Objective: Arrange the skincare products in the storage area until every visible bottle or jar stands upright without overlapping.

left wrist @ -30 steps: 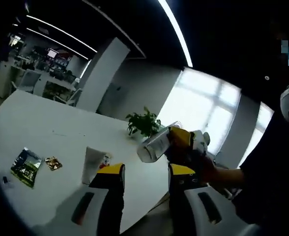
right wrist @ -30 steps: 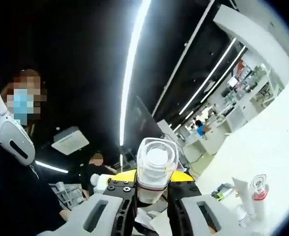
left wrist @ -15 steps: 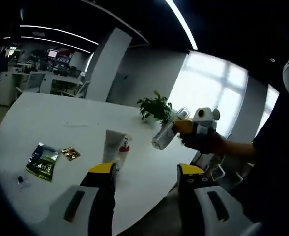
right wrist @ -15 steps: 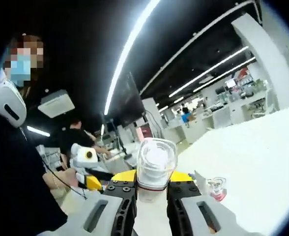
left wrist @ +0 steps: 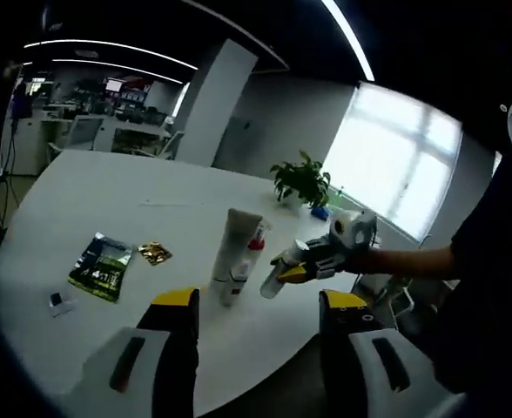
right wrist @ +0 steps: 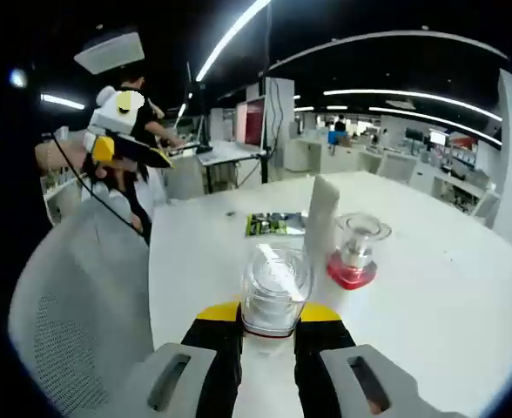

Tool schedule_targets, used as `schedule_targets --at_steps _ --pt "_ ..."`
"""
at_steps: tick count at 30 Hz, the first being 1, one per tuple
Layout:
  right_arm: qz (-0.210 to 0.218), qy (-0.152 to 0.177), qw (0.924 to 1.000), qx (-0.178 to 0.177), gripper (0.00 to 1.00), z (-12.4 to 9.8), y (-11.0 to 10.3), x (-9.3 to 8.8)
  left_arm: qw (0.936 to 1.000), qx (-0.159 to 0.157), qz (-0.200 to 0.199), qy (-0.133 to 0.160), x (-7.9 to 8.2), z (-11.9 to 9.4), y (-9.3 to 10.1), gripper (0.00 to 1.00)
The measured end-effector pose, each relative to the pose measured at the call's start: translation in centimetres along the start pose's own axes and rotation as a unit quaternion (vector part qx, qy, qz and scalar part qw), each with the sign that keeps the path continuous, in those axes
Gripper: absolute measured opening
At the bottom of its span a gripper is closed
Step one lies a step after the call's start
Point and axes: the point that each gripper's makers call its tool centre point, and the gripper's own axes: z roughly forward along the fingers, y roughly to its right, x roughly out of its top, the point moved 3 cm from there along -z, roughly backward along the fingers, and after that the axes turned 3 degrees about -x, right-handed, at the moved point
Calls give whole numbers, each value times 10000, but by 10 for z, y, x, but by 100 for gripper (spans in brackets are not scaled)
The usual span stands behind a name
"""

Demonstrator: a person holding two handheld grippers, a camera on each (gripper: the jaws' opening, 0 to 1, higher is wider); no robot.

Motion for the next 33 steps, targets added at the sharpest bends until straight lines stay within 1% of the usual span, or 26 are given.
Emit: schedule_targets --at_steps 3,5,9,10,12,15,19,23,27,31,33 --pt "-182 -197 9996 -50 14 17 3 -14 9999 90 -37 -87 -4 -4 -6 49" --pt "-185 -221 9996 11 14 23 2 -18 9998 146 -87 -101 -6 -8 -13 49" --pt "-325 -280 9991 65 14 33 -2 -21 9996 219 -140 -134 -9 -11 -17 48" --pt "-270 -130 9995 109 14 36 -3 -16 9995 238 -167 -145 -10 -12 -18 48" --pt "-368 -108 9992 82 14 39 -1 -12 9994 258 -192 -149 -11 -12 -19 48" --pt "-504 -90 9986 166 15 42 -1 -10 9992 260 -268 -141 -15 -12 -21 48" --pt "-752 -148 9964 359 15 42 -1 -10 9990 245 -328 -157 -17 -10 -22 48" --pt "-804 -177 9954 488 15 42 0 -10 9989 229 -379 -135 -17 -8 -23 47" --pt "-931 -239 9931 672 15 44 5 -11 9988 202 -419 -130 -18 -5 -22 47" --pt "-985 -317 9913 814 16 43 0 -11 9988 182 -433 -147 -18 -3 -21 46" --pt "-997 -347 9909 838 16 43 1 -12 9988 183 -427 -160 -19 -2 -20 46"
